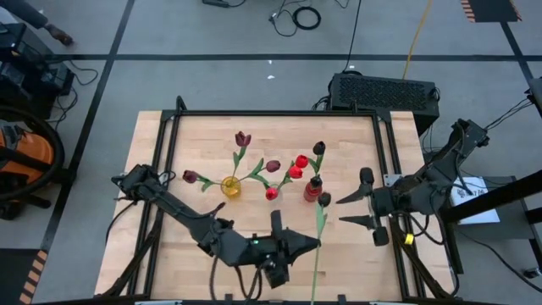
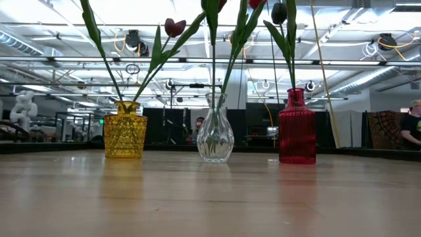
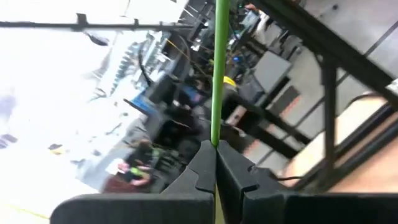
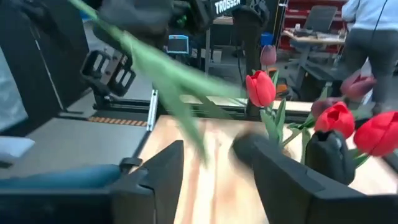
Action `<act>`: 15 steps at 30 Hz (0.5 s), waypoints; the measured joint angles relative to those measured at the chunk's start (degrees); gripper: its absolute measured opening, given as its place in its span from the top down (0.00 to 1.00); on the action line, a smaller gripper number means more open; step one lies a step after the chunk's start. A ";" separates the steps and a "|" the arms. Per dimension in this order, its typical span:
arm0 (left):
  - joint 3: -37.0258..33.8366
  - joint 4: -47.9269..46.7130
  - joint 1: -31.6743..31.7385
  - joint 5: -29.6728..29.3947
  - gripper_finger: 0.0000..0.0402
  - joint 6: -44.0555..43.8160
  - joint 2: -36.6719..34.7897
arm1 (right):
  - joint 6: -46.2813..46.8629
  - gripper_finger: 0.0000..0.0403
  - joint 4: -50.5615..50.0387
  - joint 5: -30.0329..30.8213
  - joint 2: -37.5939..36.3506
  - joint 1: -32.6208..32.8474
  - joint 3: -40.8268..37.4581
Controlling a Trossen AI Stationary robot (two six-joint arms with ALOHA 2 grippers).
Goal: Sort flowers into vase by color
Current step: Put the black tulip into the red vase
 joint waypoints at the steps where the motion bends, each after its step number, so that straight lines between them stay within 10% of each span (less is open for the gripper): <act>1: 0.62 0.01 -0.05 -0.30 1.00 2.05 0.00 | 1.46 0.54 -0.13 0.00 0.09 0.00 0.00; 15: 4.31 -3.06 1.81 -0.19 1.00 31.41 -0.07 | 12.59 0.50 12.87 -1.56 6.34 0.00 -0.02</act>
